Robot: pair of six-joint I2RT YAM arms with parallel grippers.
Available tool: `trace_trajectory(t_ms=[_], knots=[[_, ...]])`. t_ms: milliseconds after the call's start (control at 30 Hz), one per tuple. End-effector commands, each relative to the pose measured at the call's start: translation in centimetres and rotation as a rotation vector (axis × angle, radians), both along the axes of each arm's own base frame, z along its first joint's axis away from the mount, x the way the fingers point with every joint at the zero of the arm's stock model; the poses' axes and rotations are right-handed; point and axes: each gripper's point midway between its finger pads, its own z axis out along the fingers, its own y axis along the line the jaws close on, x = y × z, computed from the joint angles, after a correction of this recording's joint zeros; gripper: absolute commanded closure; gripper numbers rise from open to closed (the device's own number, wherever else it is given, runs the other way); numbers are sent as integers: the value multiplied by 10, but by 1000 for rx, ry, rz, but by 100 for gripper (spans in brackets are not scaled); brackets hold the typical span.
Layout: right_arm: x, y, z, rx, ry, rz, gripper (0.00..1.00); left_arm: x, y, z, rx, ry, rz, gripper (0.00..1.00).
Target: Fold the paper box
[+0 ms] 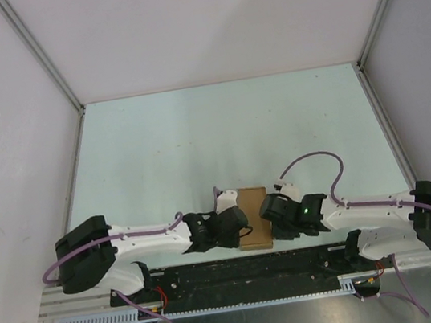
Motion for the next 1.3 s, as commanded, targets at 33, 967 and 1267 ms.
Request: trace_trajectory(t_ms=[33,967,1267], knots=[[44,18,23,117,-106,-17,88,26,-28,27,-59,-85,-7,62],[117,-68,90,12,-348,-20,46,101,82,88,-70,-326,252,41],[114,-117,114,28,-416,-223,25,101,142,148,-146,-538,427,2]])
